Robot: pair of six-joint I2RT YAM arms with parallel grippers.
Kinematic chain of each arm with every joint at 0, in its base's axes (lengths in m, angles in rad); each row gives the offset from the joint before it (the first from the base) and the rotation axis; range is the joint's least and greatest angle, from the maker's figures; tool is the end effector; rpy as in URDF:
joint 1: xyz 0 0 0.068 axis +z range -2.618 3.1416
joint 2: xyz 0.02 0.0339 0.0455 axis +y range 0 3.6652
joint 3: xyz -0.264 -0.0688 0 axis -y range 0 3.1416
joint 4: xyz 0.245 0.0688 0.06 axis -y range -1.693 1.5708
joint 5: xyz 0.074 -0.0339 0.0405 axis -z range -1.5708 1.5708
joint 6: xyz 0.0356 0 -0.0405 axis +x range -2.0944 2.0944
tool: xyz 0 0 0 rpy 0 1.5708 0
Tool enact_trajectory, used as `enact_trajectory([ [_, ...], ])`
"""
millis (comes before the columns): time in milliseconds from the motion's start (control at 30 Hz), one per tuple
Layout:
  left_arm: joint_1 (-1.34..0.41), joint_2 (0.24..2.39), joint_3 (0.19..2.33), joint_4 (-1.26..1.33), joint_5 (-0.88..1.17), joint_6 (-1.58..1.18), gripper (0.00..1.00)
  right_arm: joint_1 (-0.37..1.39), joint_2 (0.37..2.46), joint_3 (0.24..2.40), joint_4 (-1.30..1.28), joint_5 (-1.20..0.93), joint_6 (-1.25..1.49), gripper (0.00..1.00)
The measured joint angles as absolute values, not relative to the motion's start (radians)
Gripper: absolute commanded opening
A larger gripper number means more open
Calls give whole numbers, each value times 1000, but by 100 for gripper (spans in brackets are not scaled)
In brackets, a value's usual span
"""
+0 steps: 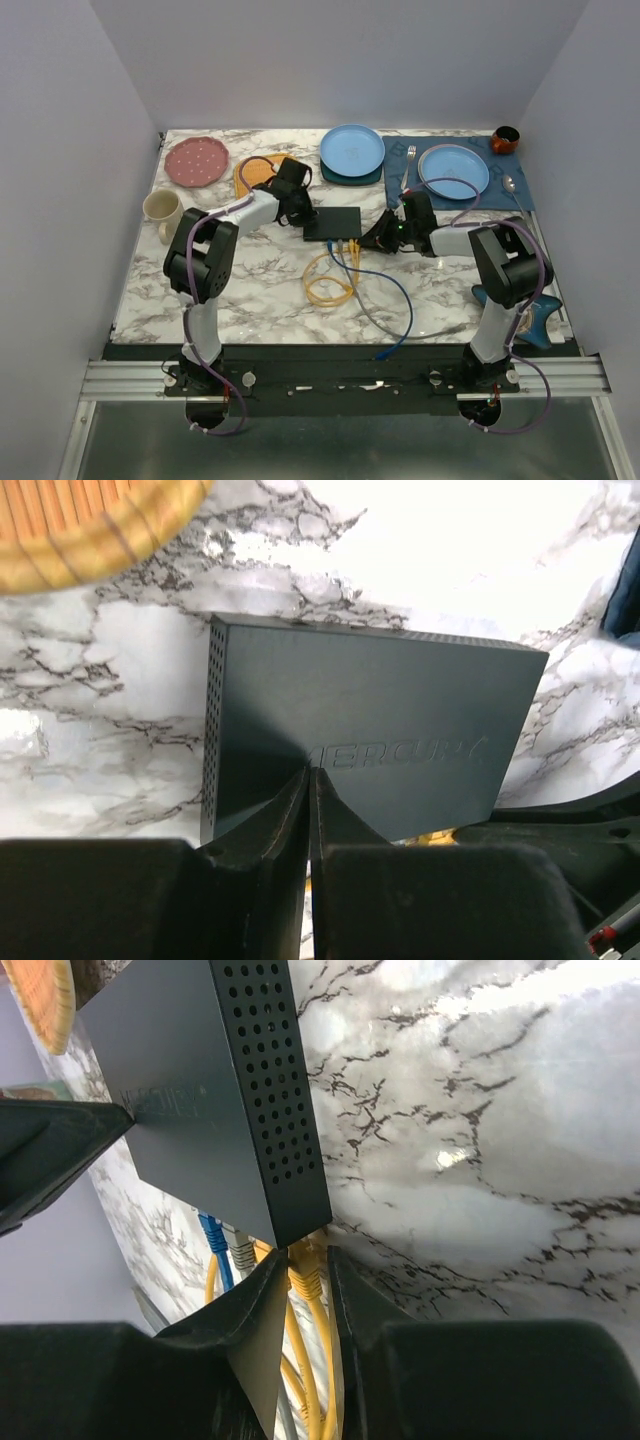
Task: Pull the plug from the switch port
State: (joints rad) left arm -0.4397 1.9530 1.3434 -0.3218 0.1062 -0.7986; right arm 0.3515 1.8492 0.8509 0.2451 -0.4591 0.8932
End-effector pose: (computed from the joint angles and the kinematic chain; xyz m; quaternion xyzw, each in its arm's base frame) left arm 0.3775 -0.1818 0.1796 -0.1528 0.9357 -0.2232 0.2263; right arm 0.3260 0.1363 0.1215 0.1519 0.8852 0.3953 0.1928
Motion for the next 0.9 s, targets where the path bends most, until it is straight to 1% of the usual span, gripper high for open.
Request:
enact_trajectory([
  [200, -412, 1996, 1401, -324, 121, -802, 17, 352, 1869, 871, 253, -473, 907, 31],
  [333, -399, 1987, 1401, -343, 113, -801, 19, 352, 1867, 873, 250, -463, 900, 31],
  [533, -389, 1830, 1246, -369, 73, -803, 16, 353, 1859, 872, 237, -443, 888, 29],
  [600, -389, 1770, 1177, -363, 71, -813, 12, 353, 1858, 872, 237, -440, 886, 29],
  [667, -395, 1729, 1109, -355, 69, -821, 9, 353, 1856, 867, 238, -439, 882, 29],
  [700, -400, 1721, 1081, -355, 69, -825, 7, 353, 1853, 863, 239, -437, 881, 29],
  [900, -414, 1755, 1022, -340, 91, -848, 7, 353, 1808, 804, 242, -417, 862, 27],
])
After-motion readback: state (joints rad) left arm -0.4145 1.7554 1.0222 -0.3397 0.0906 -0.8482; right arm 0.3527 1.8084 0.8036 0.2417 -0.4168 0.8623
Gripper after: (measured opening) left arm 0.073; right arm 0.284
